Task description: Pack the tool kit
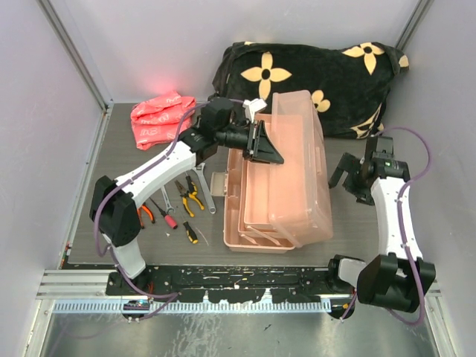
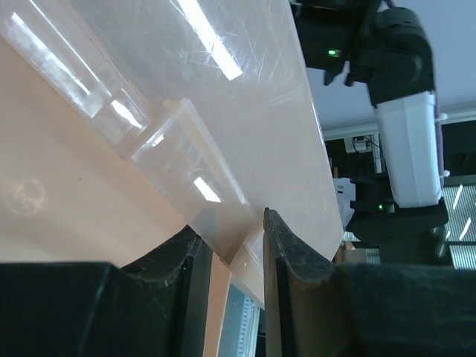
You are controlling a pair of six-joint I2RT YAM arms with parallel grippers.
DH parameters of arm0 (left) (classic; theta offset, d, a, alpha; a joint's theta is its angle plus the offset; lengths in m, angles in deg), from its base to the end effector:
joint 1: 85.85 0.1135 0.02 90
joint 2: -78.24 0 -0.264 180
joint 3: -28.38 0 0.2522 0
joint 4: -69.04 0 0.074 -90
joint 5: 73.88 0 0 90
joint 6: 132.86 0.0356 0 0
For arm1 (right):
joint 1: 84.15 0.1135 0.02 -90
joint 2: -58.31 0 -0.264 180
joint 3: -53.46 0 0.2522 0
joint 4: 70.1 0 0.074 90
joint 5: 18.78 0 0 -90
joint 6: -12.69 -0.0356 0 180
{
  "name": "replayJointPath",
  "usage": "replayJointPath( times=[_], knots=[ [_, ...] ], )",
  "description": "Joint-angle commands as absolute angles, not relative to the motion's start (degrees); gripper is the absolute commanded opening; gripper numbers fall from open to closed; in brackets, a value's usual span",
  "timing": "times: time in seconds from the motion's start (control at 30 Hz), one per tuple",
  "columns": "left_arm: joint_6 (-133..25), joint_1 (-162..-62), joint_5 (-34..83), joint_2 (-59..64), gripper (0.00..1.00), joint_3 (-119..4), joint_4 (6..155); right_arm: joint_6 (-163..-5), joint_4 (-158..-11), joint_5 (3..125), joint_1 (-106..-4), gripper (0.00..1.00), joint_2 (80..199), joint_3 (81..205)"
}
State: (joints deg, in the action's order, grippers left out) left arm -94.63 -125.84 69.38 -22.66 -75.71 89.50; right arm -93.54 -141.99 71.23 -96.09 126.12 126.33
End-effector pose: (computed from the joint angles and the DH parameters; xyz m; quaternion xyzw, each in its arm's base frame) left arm 0.2979 -0.2871 0.3585 0.1905 0.7433 -0.6318 0.1099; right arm 0.2100 -0.0444 0.2794 0.2384 0.9502 0.0074 0.2007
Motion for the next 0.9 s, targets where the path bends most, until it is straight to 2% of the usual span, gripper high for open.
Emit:
replayJointPath(
  times=[0.0, 0.2, 0.43, 0.77, 0.87],
  knots=[
    [-85.63, -125.36, 65.2, -26.86, 0.29, -78.45, 93.67, -94.72, -142.65, 63.29, -94.7, 1.0, 120.73, 134.06],
    [-84.05, -124.21, 65.1, -29.6, 0.33, -81.55, 95.83, -94.59, -144.58, 63.66, -94.74, 1.0, 119.65, 138.97],
    [-85.83, -124.3, 65.1, -31.88, 0.44, -84.51, 94.75, -94.8, -146.79, 63.97, -94.73, 1.0, 118.51, 145.45],
    [-86.85, -124.3, 65.17, -30.49, 0.48, -85.48, 94.09, -95.7, -148.09, 61.24, -94.76, 1.0, 117.44, 148.53],
    [-86.98, -124.58, 65.25, -30.78, 0.56, -86.66, 94.07, -95.77, -148.18, 60.36, -94.74, 1.0, 117.4, 149.65]
  ],
)
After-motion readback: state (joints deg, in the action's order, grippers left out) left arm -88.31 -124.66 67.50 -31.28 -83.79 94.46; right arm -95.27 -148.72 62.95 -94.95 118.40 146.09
